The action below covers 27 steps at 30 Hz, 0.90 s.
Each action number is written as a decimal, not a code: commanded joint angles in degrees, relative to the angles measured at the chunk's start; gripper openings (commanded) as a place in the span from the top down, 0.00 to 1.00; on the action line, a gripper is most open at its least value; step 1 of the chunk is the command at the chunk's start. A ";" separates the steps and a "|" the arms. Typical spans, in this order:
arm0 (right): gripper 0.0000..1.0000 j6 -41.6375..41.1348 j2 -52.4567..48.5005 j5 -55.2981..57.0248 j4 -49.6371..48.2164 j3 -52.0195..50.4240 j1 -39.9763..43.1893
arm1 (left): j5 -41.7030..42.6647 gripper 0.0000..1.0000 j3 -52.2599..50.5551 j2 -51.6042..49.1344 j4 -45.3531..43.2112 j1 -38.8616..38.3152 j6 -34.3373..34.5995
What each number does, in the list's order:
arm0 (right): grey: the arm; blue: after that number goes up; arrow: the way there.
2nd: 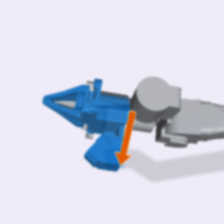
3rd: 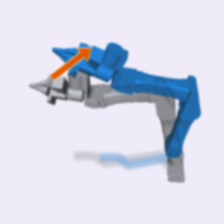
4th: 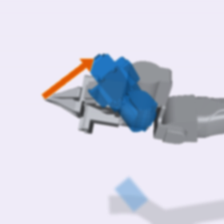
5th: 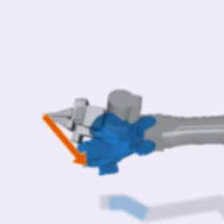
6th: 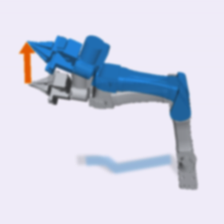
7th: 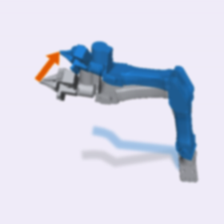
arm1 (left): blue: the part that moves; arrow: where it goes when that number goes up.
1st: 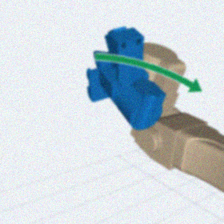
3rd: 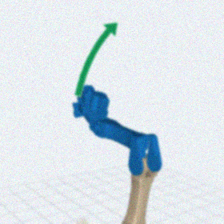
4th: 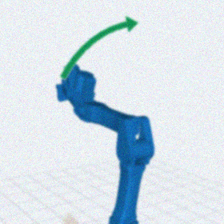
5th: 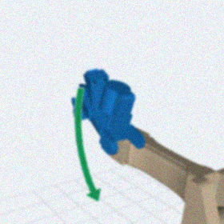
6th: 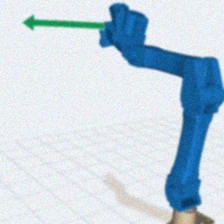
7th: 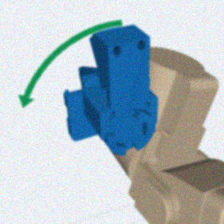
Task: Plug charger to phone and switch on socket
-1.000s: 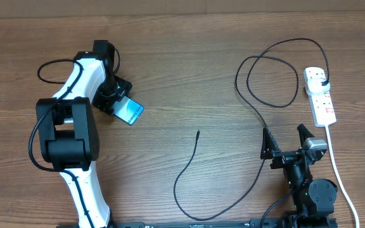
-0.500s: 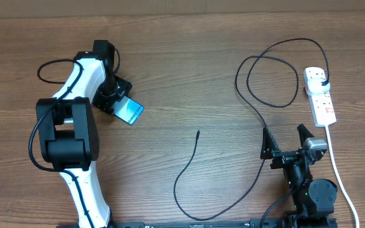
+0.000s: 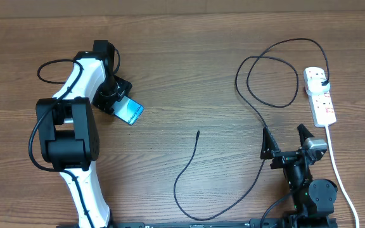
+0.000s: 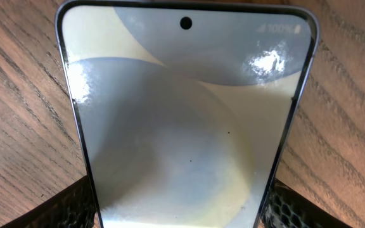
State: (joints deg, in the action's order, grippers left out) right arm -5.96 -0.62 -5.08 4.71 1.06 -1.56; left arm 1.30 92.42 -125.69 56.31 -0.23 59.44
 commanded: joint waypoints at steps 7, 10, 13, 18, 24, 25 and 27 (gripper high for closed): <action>0.00 0.02 0.46 0.52 -0.26 -0.61 -0.31 | 2.01 0.96 -1.18 -5.81 -1.73 0.22 -3.32; 0.00 0.02 0.46 0.52 -0.26 -0.61 -0.31 | 3.21 0.96 0.74 -5.77 -0.76 0.22 -4.15; 0.00 0.02 0.46 0.52 -0.26 -0.61 -0.31 | 3.23 0.96 3.23 -5.77 1.22 0.22 -4.17; 0.00 0.02 0.46 0.52 -0.26 -0.61 -0.31 | 3.21 0.96 8.07 -5.77 4.98 0.20 -4.20; 0.00 0.02 0.46 0.52 -0.26 -0.61 -0.31 | 3.15 0.96 12.09 -5.77 8.15 0.20 -4.26; 0.00 0.02 0.46 0.52 -0.26 -0.61 -0.31 | 3.19 0.96 12.59 -5.77 8.37 0.20 -4.76; 0.00 0.02 0.46 0.52 -0.26 -0.61 -0.31 | 3.19 0.96 13.38 -5.77 8.59 0.20 -5.70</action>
State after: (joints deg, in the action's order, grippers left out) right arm -5.98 -0.62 -5.08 4.71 1.06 -1.54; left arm 3.92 102.85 -131.07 64.40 -0.23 56.21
